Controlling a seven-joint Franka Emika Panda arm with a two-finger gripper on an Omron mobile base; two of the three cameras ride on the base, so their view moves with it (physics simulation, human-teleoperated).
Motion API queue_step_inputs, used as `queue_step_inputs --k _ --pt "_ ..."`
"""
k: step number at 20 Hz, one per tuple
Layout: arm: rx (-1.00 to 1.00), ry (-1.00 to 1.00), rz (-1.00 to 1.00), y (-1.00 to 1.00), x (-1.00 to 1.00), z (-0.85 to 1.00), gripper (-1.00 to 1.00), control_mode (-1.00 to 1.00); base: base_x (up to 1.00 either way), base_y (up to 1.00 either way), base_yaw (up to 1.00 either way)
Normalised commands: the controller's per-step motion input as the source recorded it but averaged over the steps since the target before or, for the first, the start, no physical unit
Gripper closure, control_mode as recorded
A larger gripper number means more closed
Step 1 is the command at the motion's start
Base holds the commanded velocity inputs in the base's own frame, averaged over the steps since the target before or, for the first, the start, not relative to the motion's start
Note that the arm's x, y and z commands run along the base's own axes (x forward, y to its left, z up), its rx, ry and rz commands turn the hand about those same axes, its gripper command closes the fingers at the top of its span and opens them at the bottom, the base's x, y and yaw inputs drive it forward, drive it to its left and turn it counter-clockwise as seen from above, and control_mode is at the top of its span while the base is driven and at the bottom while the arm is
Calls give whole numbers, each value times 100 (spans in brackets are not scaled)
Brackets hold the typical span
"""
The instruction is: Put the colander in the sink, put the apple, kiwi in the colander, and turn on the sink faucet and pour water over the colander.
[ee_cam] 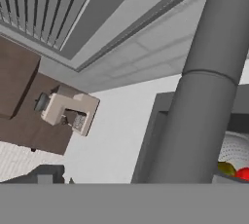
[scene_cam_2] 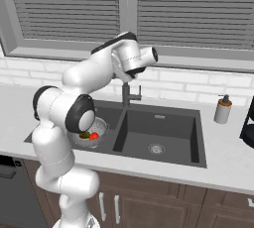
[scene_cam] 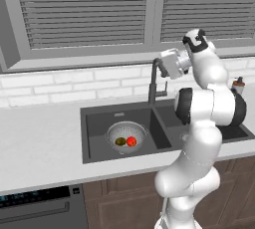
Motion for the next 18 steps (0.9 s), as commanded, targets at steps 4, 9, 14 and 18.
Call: queue_step_inputs --k 4,9,14,18 --pt "0 -2 0 81 -34 -18 -100 -100 0 0 0" --pt "-6 -2 -5 86 15 -44 -100 -100 0 0 0" --pt "-9 -5 -17 38 72 -44 -100 -100 0 0 0" --pt "-10 -4 -22 3 98 -67 -100 -100 0 0 0"
